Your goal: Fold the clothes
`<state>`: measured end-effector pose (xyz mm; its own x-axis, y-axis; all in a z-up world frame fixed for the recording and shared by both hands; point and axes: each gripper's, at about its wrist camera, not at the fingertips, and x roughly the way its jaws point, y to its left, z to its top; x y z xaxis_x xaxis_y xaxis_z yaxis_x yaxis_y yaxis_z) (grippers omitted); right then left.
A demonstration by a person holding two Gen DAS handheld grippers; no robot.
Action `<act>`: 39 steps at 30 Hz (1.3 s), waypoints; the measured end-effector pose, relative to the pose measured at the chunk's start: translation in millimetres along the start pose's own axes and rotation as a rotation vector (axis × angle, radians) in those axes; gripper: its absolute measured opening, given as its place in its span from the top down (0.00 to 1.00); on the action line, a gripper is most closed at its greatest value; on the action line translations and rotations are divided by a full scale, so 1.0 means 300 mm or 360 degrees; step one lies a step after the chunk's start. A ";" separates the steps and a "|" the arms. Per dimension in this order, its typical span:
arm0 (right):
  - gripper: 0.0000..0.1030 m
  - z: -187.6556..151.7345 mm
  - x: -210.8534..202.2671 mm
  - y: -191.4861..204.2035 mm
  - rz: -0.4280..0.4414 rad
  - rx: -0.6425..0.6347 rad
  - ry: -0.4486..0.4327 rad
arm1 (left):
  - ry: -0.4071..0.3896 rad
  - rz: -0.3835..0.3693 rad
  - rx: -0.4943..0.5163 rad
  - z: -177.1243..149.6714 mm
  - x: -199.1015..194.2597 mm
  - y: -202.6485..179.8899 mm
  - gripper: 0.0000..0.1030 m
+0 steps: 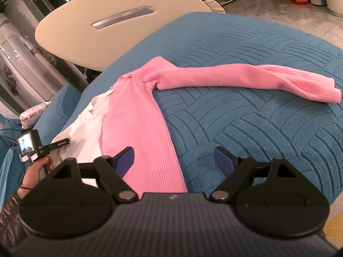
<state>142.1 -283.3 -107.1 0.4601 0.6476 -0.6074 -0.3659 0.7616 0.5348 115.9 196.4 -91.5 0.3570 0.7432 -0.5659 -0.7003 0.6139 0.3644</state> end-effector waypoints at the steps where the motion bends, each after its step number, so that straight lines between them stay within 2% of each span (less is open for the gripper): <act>1: 0.19 0.000 -0.002 -0.002 0.0002 0.0000 -0.0002 | -0.0002 -0.0006 -0.0020 -0.002 -0.007 0.011 0.04; 9: 0.19 0.003 -0.020 -0.030 0.0002 0.0026 -0.0026 | -0.0077 0.0026 -0.0010 -0.001 -0.082 0.024 0.00; 28: 0.19 0.004 0.004 -0.023 -0.0059 0.0000 0.0013 | 0.0024 -0.0129 -0.0090 0.022 -0.013 0.024 0.00; 39: 0.19 0.006 0.005 -0.024 -0.0058 0.0012 0.0015 | 0.0034 -0.0156 -0.0104 0.018 -0.005 0.029 0.00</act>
<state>146.8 -288.0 -110.9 0.4656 0.6194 -0.6321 -0.3428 0.7847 0.5164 112.6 202.2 -83.4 0.4129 0.6743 -0.6123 -0.7018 0.6640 0.2580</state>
